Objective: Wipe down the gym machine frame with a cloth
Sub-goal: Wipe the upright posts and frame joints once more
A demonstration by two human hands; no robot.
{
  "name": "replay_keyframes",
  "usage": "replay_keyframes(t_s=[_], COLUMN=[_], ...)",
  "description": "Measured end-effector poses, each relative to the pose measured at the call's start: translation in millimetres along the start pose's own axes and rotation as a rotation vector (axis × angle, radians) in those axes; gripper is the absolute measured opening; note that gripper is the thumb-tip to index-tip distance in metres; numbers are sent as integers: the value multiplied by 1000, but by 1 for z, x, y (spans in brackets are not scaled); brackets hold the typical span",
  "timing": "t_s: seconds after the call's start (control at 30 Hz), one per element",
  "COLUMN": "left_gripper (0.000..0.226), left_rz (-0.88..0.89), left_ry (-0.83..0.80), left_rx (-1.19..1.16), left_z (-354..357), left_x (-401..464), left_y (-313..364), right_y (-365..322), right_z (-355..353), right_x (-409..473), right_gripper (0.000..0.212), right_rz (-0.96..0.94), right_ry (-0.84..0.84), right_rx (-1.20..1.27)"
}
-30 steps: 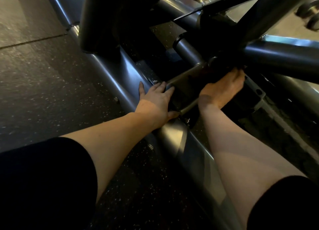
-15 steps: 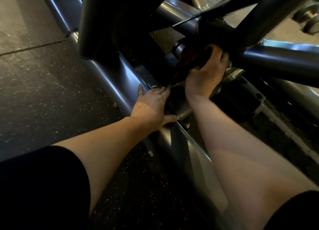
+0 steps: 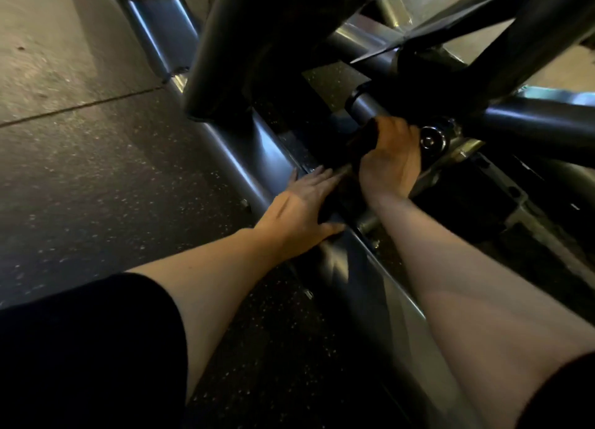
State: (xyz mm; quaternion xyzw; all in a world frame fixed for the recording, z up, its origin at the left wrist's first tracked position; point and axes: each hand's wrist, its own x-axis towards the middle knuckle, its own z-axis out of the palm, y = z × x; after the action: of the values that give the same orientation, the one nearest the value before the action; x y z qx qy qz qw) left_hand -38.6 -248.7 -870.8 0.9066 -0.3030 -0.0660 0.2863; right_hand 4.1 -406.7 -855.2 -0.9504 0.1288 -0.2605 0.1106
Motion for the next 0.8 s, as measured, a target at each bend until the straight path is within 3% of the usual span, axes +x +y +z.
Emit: replay_keyframes(t_s=[0.07, 0.13, 0.17, 0.23, 0.37, 0.43, 0.6, 0.8], left_gripper=[58, 44, 44, 57, 85, 97, 125, 125], left_rz=[-17, -198, -314, -458, -431, -477, -715, -832], left_ry=[251, 468, 499, 432, 269, 276, 212, 102], left_rx=[88, 187, 188, 122, -45, -187, -523, -600], left_z=[-6, -17, -25, -36, -35, -31, -28, -30], left_x=[-19, -32, -36, -40, -40, -33, -16, -9], left_y=[-18, -41, -50, -65, -83, -83, -84, -93], right_y=[-34, -68, -82, -102, -132, -144, -163, -164], right_z=[6, 14, 18, 29, 42, 46, 53, 66], right_x=[-21, -34, -39, -44, -38, -33, -12, 8], right_gripper=[40, 39, 41, 55, 59, 55, 63, 51], right_rz=[113, 132, 69, -60, -109, -94, 252, 253], right_ry=[11, -175, -299, -481, -607, -575, -423, -365], right_rx=[312, 463, 422, 279, 239, 275, 530, 583])
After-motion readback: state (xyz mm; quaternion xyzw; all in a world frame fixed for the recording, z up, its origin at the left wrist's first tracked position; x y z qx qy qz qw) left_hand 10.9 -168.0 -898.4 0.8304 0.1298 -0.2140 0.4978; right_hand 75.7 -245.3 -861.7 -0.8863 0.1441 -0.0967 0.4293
